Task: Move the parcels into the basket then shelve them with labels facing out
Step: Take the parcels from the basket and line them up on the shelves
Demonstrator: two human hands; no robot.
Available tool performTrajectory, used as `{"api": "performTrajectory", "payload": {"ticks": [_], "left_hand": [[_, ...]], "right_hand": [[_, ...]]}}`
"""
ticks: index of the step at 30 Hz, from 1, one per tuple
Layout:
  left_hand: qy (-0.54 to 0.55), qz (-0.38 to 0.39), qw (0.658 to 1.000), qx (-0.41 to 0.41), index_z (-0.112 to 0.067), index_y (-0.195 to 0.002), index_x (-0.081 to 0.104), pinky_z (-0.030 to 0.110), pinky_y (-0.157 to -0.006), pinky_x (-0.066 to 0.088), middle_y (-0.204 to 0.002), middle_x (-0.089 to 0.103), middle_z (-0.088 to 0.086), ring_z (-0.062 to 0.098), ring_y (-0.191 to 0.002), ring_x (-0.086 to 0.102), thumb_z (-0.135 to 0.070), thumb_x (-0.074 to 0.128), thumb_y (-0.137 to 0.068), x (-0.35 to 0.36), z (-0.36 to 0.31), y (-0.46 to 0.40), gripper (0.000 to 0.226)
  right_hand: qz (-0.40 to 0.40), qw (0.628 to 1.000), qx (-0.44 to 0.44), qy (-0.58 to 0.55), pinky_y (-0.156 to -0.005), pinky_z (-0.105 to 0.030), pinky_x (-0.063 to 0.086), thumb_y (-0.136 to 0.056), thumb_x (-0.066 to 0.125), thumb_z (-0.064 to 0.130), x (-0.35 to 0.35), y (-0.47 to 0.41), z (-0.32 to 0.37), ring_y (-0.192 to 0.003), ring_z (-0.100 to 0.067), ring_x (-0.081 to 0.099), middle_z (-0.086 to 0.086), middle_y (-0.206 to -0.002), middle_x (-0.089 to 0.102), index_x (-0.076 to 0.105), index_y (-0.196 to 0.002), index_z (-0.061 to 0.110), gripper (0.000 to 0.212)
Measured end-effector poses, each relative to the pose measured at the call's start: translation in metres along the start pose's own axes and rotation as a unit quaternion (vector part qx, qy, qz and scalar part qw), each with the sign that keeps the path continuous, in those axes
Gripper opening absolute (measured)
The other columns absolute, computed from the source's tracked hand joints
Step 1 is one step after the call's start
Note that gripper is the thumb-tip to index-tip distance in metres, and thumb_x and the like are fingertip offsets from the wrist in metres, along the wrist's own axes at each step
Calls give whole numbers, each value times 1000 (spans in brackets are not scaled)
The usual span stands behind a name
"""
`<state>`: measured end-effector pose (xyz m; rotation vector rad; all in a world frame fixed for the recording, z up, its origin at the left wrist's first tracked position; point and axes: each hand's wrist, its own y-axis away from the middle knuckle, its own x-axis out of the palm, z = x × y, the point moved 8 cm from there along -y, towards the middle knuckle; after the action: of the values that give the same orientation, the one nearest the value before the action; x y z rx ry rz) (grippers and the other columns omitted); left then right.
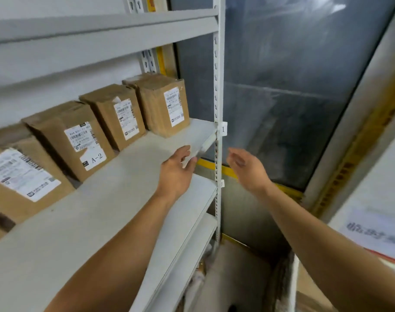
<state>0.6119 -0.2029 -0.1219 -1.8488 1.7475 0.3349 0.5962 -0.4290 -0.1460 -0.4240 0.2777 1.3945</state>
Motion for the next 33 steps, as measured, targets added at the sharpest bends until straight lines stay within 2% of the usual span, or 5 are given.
{"api": "performTrajectory", "payload": {"ticks": [2, 6, 20, 25, 33], "left_hand": [[1, 26, 1000, 17, -21, -146, 60, 20, -106, 43, -137, 68, -4, 13, -124, 63, -29, 65, -104, 22, -10, 16, 43], [2, 86, 996, 24, -25, -144, 60, 25, -102, 46, -136, 69, -1, 17, -121, 65, -30, 65, -104, 78, -23, 45, 41], [-37, 286, 957, -21, -20, -152, 53, 35, -112, 46, -148, 62, 0, 20, -135, 58, -39, 68, -101, 332, -59, 187, 56], [-56, 346, 935, -54, -26, -152, 52, 33, -101, 49, -144, 63, -4, 21, -130, 60, -42, 66, -102, 422, -67, 244, 54], [-77, 446, 889, -71, -26, -155, 47, 37, -113, 47, -152, 58, -4, 18, -134, 57, -47, 67, -101, 542, -70, 303, 62]], "right_hand": [[-25, 999, 9, 43, -97, -25, 50, -109, 57, 27, -20, 27, -15, -119, -11, 65, 7, -130, 68, 60, -143, 21, 35], [-54, 995, 46, 70, -94, -24, 48, -104, 66, 31, -55, 75, -58, -119, -15, 66, 2, -131, 70, 61, -143, 20, 40], [-93, 968, 227, 47, -109, -38, 52, -102, 67, 36, -211, 262, -263, -125, -13, 63, 4, -133, 68, 59, -144, 24, 44], [-75, 952, 290, 59, -108, -39, 51, -105, 64, 36, -263, 316, -339, -128, -18, 61, -2, -138, 66, 55, -150, 21, 49], [-131, 917, 374, 42, -114, -38, 47, -105, 63, 37, -314, 371, -409, -137, -16, 55, 1, -150, 58, 49, -155, 21, 54]]}}
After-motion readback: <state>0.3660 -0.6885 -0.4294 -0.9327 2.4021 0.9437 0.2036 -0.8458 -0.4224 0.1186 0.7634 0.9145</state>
